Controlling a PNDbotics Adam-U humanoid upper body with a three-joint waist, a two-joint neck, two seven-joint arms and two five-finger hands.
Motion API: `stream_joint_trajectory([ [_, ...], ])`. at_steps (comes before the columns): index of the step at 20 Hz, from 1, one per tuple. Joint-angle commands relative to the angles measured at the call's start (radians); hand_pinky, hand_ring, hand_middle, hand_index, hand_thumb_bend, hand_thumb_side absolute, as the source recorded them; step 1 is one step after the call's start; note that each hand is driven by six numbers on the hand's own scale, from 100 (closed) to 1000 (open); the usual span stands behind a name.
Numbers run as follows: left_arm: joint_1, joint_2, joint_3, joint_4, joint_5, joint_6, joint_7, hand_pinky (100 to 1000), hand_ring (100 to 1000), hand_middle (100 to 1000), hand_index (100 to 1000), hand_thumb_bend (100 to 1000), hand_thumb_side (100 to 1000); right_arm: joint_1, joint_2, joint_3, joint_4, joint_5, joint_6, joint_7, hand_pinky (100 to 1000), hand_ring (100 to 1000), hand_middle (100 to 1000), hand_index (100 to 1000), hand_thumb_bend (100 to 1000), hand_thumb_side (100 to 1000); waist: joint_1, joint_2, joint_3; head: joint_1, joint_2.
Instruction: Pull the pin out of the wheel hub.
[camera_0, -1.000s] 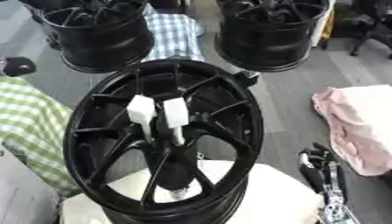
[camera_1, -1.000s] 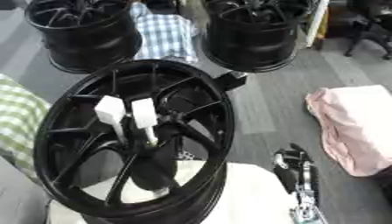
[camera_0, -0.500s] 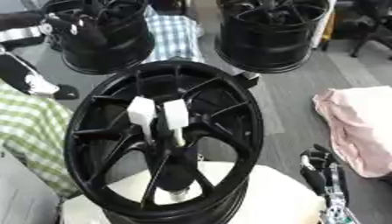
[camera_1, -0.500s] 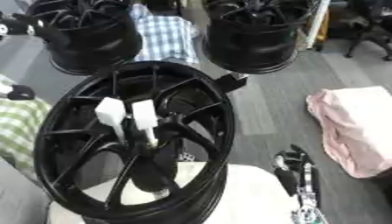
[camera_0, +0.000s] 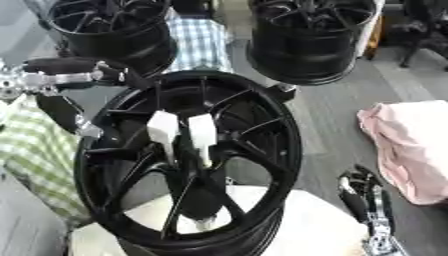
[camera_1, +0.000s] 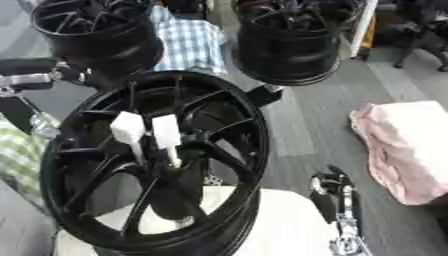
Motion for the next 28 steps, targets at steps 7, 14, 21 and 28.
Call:
stream_joint_trajectory([
  [7, -0.046, -0.044, 0.005, 0.060, 0.041, -0.375, -0.323, 857, 859, 875, 923, 597, 580, -0.009, -0.005, -0.006, -0.013, 0.001, -0.003, -0.004, 754, 688, 684, 859, 100, 481, -0.002, -0.016, -0.003, -0.002, -0.004],
  [14, -0.062, -0.077, -0.030, 0.056, 0.050, -0.375, -0.323, 834, 833, 837, 899, 597, 541, -0.010, -0.002, -0.003, -0.014, 0.004, -0.004, -0.002, 754, 688, 684, 859, 100, 481, -0.001, -0.016, -0.010, 0.000, -0.002],
  [21, -0.064, -0.101, -0.051, 0.071, 0.005, -0.375, -0.323, 814, 797, 781, 862, 551, 532, -0.012, 0.001, -0.001, -0.017, 0.006, -0.006, -0.003, 754, 688, 684, 859, 100, 481, 0.001, -0.014, -0.016, 0.006, 0.002],
  [28, -0.064, -0.111, -0.059, 0.079, 0.000, -0.375, -0.323, 766, 709, 644, 753, 416, 507, -0.013, 0.003, 0.000, -0.018, 0.007, -0.007, -0.003, 754, 688, 683, 859, 100, 481, 0.001, -0.014, -0.018, 0.008, 0.003],
])
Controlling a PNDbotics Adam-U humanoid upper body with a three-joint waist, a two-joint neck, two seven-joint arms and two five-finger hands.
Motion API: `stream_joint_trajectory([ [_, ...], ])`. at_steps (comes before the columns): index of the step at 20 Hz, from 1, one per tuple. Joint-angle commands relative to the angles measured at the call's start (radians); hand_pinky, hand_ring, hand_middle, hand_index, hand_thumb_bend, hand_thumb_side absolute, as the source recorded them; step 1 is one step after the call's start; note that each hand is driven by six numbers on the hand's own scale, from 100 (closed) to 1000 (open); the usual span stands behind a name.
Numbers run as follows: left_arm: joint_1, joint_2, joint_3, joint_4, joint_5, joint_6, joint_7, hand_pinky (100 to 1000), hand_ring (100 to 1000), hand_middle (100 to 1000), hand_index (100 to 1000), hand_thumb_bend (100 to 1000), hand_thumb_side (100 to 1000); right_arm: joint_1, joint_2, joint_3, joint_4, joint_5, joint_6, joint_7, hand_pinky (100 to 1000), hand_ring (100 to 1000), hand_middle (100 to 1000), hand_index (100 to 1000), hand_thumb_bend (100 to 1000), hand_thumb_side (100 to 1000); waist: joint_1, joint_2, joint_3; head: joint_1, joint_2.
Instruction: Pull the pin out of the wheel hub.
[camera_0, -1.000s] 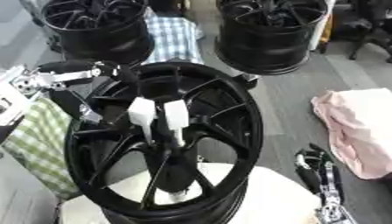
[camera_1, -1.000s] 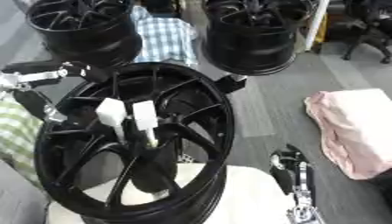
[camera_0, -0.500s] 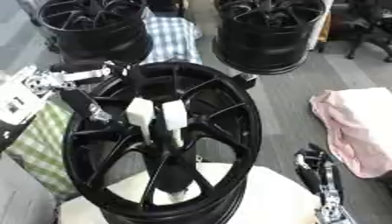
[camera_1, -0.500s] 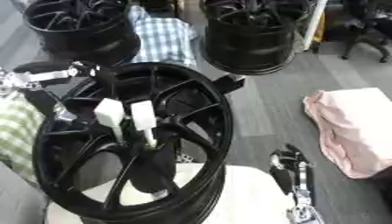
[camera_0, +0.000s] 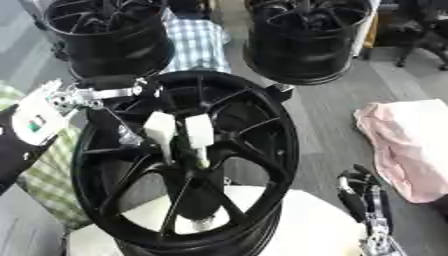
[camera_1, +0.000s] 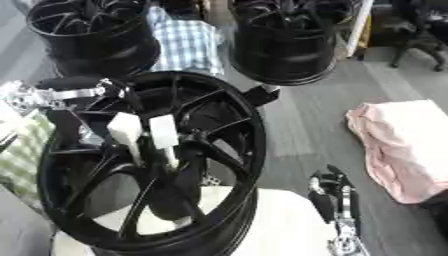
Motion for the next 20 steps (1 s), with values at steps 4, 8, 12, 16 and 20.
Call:
stream_joint_trajectory([
  [4, -0.018, 0.015, -0.006, 0.001, 0.019, -0.352, -0.346, 744, 660, 570, 690, 226, 407, -0.013, -0.005, 0.000, -0.017, 0.007, -0.003, 0.000, 754, 687, 683, 859, 100, 482, 0.000, -0.014, 0.000, 0.004, 0.003],
  [8, -0.018, 0.029, -0.003, -0.012, 0.051, -0.352, -0.346, 728, 620, 507, 633, 100, 309, -0.012, -0.006, 0.000, -0.017, 0.007, -0.003, 0.000, 754, 687, 683, 859, 100, 481, 0.001, -0.015, 0.000, 0.005, 0.004],
  [12, -0.019, 0.066, 0.022, -0.046, 0.087, -0.342, -0.346, 726, 613, 496, 620, 100, 298, -0.011, -0.007, -0.001, -0.018, 0.007, -0.003, -0.002, 755, 687, 683, 859, 100, 482, 0.003, -0.015, 0.003, 0.003, 0.004],
  [16, -0.030, 0.117, 0.069, -0.109, 0.146, -0.312, -0.346, 737, 619, 502, 625, 100, 299, -0.010, -0.009, -0.002, -0.016, 0.007, -0.003, -0.003, 754, 687, 683, 859, 100, 482, 0.004, -0.017, 0.008, 0.002, 0.004],
  [20, -0.031, 0.197, 0.164, -0.172, 0.203, -0.276, -0.346, 754, 623, 508, 630, 100, 306, -0.007, -0.011, -0.004, -0.014, 0.005, -0.002, -0.005, 754, 687, 683, 859, 100, 482, 0.005, -0.019, 0.017, 0.000, 0.003],
])
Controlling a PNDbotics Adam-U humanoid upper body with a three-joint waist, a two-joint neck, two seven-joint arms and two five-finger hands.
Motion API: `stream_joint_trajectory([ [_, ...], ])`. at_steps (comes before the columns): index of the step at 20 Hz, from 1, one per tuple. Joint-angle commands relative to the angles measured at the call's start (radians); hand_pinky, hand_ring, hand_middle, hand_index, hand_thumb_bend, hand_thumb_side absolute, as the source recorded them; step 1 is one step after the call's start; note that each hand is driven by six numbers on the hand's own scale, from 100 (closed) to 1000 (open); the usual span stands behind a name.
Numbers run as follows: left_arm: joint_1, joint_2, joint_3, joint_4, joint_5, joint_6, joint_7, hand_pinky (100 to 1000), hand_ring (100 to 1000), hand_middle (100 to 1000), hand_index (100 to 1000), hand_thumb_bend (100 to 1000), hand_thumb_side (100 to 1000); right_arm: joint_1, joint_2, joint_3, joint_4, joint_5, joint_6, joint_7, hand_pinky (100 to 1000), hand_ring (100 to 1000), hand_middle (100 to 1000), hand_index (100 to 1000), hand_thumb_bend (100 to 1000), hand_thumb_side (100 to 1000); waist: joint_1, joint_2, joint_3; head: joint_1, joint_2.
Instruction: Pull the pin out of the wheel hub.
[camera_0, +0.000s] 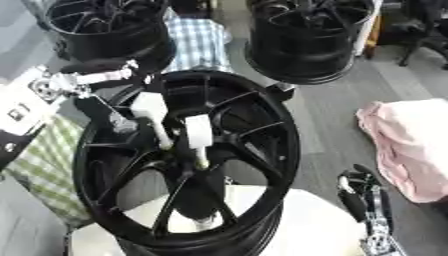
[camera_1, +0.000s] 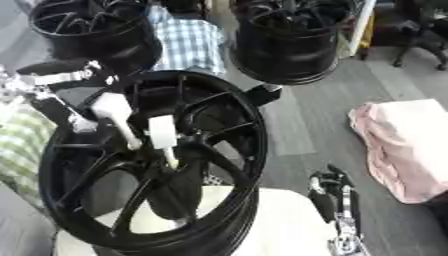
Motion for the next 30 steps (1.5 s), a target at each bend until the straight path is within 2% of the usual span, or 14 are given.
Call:
stream_joint_trajectory([
  [1, -0.012, 0.108, 0.106, -0.053, 0.053, -0.289, -0.321, 758, 624, 510, 632, 100, 306, -0.006, -0.012, -0.005, -0.014, 0.004, -0.001, -0.005, 754, 687, 683, 859, 100, 482, 0.002, -0.019, 0.007, -0.003, 0.001],
  [4, 0.051, 0.200, 0.214, -0.057, 0.091, -0.248, -0.321, 762, 631, 518, 630, 100, 311, -0.004, -0.015, -0.008, -0.014, 0.004, -0.002, -0.009, 754, 687, 683, 859, 100, 482, 0.006, -0.020, 0.014, -0.009, 0.001],
  [6, 0.118, 0.252, 0.284, -0.039, 0.101, -0.224, -0.321, 760, 636, 524, 639, 134, 323, -0.004, -0.015, -0.009, -0.014, 0.004, -0.002, -0.012, 754, 687, 683, 859, 100, 482, 0.007, -0.020, 0.017, -0.015, -0.002],
  [10, 0.270, 0.306, 0.407, 0.085, 0.070, -0.178, -0.321, 760, 675, 575, 688, 221, 356, -0.005, -0.015, -0.012, -0.012, 0.000, -0.001, -0.016, 754, 686, 683, 859, 100, 482, 0.003, -0.019, 0.024, -0.029, -0.009],
  [11, 0.305, 0.301, 0.434, 0.135, 0.045, -0.167, -0.321, 779, 750, 679, 777, 346, 438, -0.005, -0.016, -0.013, -0.012, -0.001, -0.001, -0.017, 754, 687, 683, 859, 100, 483, 0.001, -0.018, 0.027, -0.031, -0.010],
  [12, 0.334, 0.288, 0.464, 0.185, 0.013, -0.160, -0.321, 807, 799, 764, 846, 481, 519, -0.005, -0.017, -0.014, -0.013, -0.002, -0.001, -0.017, 754, 686, 683, 859, 100, 483, 0.000, -0.018, 0.028, -0.032, -0.011],
  [13, 0.360, 0.268, 0.497, 0.235, -0.023, -0.154, -0.317, 820, 819, 791, 869, 537, 555, -0.005, -0.017, -0.015, -0.014, -0.003, 0.000, -0.018, 754, 687, 683, 859, 100, 483, -0.002, -0.017, 0.030, -0.033, -0.011],
  [15, 0.406, 0.211, 0.561, 0.318, -0.093, -0.146, -0.273, 850, 860, 847, 905, 628, 618, -0.006, -0.017, -0.016, -0.016, -0.005, 0.000, -0.019, 754, 686, 682, 859, 100, 483, -0.005, -0.014, 0.031, -0.035, -0.012],
  [17, 0.449, 0.144, 0.608, 0.370, -0.147, -0.131, -0.198, 860, 880, 870, 918, 663, 649, -0.008, -0.016, -0.016, -0.018, -0.007, 0.001, -0.020, 755, 686, 683, 859, 100, 484, -0.009, -0.010, 0.030, -0.040, -0.014],
  [20, 0.502, 0.047, 0.662, 0.391, -0.173, -0.090, -0.093, 851, 879, 868, 918, 672, 673, -0.011, -0.014, -0.015, -0.020, -0.012, 0.003, -0.019, 755, 686, 683, 859, 100, 484, -0.016, -0.004, 0.030, -0.041, -0.016],
  [23, 0.539, -0.041, 0.716, 0.364, -0.147, -0.034, -0.025, 804, 841, 825, 894, 615, 677, -0.015, -0.011, -0.015, -0.023, -0.015, 0.002, -0.020, 755, 686, 683, 859, 100, 484, -0.021, 0.002, 0.030, -0.041, -0.016],
  [28, 0.594, -0.190, 0.808, 0.218, -0.042, 0.093, -0.013, 752, 786, 761, 858, 525, 697, -0.021, -0.004, -0.015, -0.027, -0.017, 0.003, -0.021, 754, 686, 682, 859, 100, 484, -0.030, 0.008, 0.030, -0.044, -0.016],
  [30, 0.620, -0.249, 0.844, 0.142, -0.035, 0.149, -0.001, 741, 770, 744, 844, 485, 698, -0.023, -0.002, -0.015, -0.027, -0.018, 0.004, -0.020, 754, 686, 682, 859, 100, 485, -0.034, 0.009, 0.030, -0.043, -0.015],
])
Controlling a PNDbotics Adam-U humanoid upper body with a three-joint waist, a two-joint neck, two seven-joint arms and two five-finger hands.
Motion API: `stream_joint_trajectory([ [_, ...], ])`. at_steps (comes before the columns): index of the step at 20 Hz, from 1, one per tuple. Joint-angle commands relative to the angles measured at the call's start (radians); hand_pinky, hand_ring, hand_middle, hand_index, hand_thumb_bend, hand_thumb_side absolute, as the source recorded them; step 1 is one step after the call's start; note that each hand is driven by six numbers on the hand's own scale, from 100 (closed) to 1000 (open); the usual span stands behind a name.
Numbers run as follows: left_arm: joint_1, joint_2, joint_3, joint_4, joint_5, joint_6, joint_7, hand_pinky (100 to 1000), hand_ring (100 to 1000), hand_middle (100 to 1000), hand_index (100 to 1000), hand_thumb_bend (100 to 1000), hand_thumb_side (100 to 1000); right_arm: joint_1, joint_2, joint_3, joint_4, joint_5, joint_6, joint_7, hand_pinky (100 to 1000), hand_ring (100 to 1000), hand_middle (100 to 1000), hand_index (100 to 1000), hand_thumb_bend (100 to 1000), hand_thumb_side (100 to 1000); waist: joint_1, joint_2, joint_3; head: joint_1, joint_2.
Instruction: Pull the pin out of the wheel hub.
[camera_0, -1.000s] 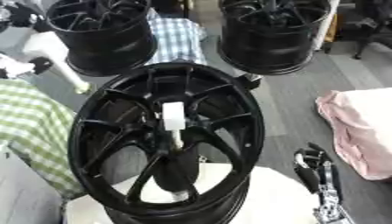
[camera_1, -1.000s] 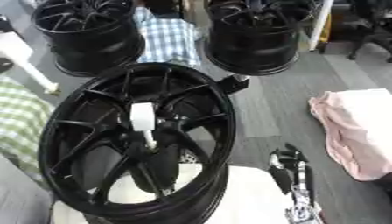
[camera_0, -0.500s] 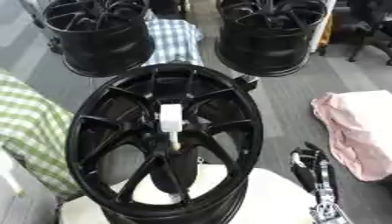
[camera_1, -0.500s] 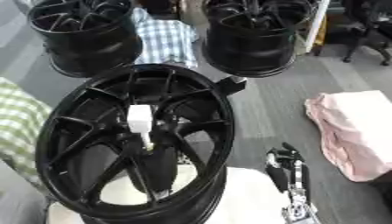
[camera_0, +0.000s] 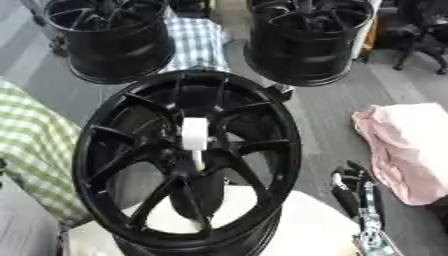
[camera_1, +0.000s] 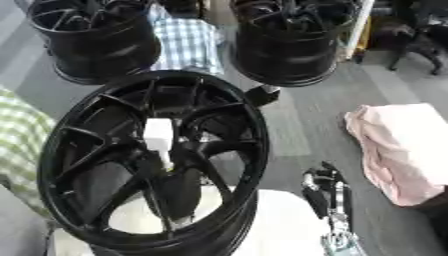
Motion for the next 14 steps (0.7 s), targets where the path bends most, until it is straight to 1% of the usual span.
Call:
stream_joint_trajectory([
  [1, 0.020, -0.063, 0.067, -0.126, 0.016, 0.081, 0.020, 733, 761, 733, 835, 465, 695, -0.014, -0.003, -0.003, -0.021, -0.008, 0.003, -0.002, 754, 686, 682, 858, 100, 485, 0.000, -0.004, -0.001, -0.001, -0.009],
  [4, 0.063, -0.159, 0.117, -0.186, 0.000, 0.168, 0.092, 717, 739, 706, 819, 436, 671, -0.016, -0.001, -0.002, -0.018, -0.010, 0.004, 0.000, 754, 686, 682, 858, 100, 485, -0.004, -0.004, 0.001, -0.006, -0.007],
  [7, 0.086, -0.225, 0.141, -0.205, 0.000, 0.234, 0.187, 706, 721, 682, 795, 384, 650, -0.017, 0.001, -0.001, -0.016, -0.011, 0.006, 0.002, 754, 686, 682, 858, 100, 485, -0.008, -0.006, 0.001, -0.011, -0.005],
  [10, 0.101, -0.263, 0.138, -0.202, 0.005, 0.261, 0.259, 702, 714, 674, 789, 362, 644, -0.019, 0.004, 0.000, -0.014, -0.011, 0.007, 0.002, 754, 686, 682, 858, 100, 485, -0.011, -0.007, -0.002, -0.014, -0.007],
  [14, 0.105, -0.275, 0.133, -0.192, -0.019, 0.267, 0.308, 697, 703, 662, 781, 356, 632, -0.018, 0.005, 0.000, -0.013, -0.011, 0.007, 0.004, 754, 686, 682, 858, 100, 486, -0.012, -0.007, -0.002, -0.011, -0.010],
])
